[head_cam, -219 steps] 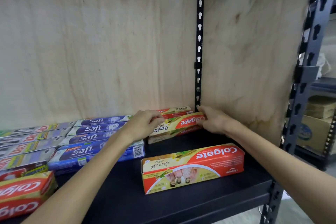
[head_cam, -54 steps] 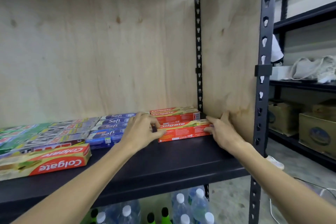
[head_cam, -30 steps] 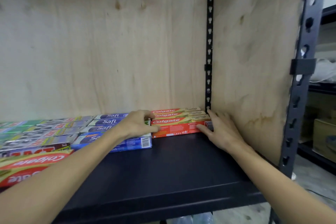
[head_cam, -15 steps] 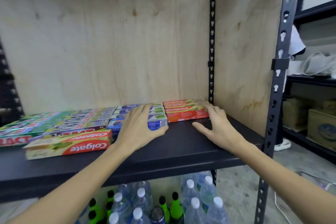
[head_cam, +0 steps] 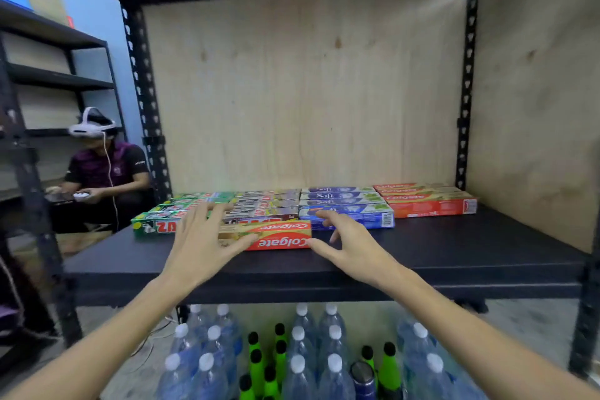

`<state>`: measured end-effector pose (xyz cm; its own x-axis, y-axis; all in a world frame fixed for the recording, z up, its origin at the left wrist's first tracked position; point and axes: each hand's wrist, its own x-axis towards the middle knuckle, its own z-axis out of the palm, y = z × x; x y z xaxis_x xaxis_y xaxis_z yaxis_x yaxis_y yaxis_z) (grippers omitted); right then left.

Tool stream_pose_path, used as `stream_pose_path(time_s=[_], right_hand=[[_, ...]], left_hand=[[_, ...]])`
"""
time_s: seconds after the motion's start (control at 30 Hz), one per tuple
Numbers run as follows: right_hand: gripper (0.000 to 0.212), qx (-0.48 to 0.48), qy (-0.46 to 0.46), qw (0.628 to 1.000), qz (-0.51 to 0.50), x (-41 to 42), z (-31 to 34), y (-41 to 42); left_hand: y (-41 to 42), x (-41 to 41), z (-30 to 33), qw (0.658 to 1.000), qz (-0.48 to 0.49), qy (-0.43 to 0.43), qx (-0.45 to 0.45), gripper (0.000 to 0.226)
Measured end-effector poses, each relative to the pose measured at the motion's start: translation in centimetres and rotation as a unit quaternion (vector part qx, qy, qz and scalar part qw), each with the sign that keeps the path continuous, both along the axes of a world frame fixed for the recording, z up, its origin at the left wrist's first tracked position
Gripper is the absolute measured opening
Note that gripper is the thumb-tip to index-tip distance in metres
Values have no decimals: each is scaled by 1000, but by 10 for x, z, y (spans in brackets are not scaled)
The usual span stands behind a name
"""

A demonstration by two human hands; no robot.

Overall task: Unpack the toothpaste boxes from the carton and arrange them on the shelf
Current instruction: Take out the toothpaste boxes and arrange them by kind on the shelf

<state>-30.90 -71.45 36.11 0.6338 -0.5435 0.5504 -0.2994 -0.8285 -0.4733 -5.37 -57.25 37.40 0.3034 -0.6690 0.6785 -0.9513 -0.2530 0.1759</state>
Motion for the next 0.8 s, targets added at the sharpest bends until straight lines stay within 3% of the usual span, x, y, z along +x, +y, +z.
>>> stream_pose_path(time_s=[0.17,0.37,0.47,0.57,0.63,0.8], right_hand=[[71,11,45,999,-6,34,0,-5],[51,86,-2,996,12,22,5,4],[55,129,6,991,36,8,7,19],[50,147,8,987,59,2,5,40],[44,144,-6,988,60,2,2,55],[37,163,-50,980,104,4,-4,90]], left_hand=[[19,44,-13,981,-77,167,60,69],[15,45,-15,975,-107,195,16,33],[20,32,-15,974,-86,206,32,43],[33,-7,-24,973,-36,219,-59,59],[45,-46,-32,965,-54,234,-101,57],[58,-100,-52,944,-114,294,-99,77]])
